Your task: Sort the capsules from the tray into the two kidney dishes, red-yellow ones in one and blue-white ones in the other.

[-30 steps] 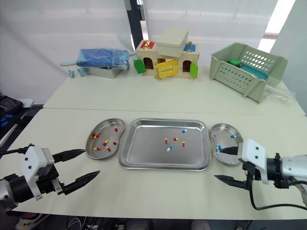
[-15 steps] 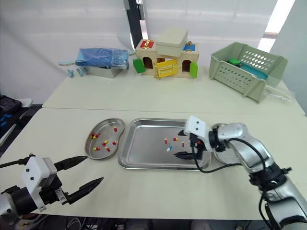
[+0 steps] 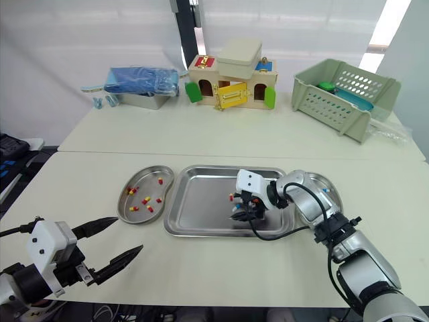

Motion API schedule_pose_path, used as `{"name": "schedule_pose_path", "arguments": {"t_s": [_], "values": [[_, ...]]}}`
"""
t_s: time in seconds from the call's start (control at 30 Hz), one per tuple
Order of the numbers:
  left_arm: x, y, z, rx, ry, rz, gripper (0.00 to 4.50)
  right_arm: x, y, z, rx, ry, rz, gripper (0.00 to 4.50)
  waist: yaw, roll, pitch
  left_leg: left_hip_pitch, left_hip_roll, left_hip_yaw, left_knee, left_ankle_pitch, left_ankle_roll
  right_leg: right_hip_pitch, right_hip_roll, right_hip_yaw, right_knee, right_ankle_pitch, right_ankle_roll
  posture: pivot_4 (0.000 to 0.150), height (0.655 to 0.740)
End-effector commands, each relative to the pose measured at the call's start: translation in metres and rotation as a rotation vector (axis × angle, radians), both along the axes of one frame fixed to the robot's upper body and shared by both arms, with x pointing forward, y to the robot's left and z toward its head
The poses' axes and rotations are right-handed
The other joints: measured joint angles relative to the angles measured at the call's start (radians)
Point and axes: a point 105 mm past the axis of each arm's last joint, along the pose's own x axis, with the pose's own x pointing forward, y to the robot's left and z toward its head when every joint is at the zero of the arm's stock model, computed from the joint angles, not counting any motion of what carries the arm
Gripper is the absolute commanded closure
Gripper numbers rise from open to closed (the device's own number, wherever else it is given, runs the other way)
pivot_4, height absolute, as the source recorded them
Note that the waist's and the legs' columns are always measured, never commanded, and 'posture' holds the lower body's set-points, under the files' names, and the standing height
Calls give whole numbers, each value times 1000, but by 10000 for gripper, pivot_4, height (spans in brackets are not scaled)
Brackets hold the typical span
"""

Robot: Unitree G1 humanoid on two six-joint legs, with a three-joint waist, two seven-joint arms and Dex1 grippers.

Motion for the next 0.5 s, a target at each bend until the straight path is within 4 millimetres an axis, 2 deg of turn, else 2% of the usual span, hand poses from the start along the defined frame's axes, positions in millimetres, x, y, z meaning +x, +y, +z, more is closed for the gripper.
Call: {"name": "schedule_pose_path", "arguments": {"t_s": [0.03, 0.07, 0.13, 0.3, 0.5], "values": [[0, -2, 7, 20, -37, -7, 0, 2, 3, 9, 13, -33, 26, 8451, 0, 0, 0, 0, 0, 0, 0, 0, 0, 0, 0, 0, 0, 0, 0, 1500, 7400], [0, -2, 7, 21, -37, -7, 0, 2, 4, 9, 16, -29, 27, 8451, -1, 0, 0, 0, 0, 0, 0, 0, 0, 0, 0, 0, 0, 0, 0, 1500, 7400], [0, -2, 8, 22, -37, -7, 0, 2, 5, 7, 17, -27, 26, 12215, -1, 0, 0, 0, 0, 0, 0, 0, 0, 0, 0, 0, 0, 0, 0, 1500, 7400], [-2, -2, 8, 26, -32, -11, 0, 3, 6, 3, 13, -23, 19, 25751, -1, 0, 0, 0, 0, 0, 0, 0, 0, 0, 0, 0, 0, 0, 0, 1500, 7400], [-4, -2, 8, 32, -30, -11, 0, 6, 1, -6, -27, -34, 1, 25751, -1, 0, 0, 0, 0, 0, 0, 0, 0, 0, 0, 0, 0, 0, 0, 1500, 7400]]}}
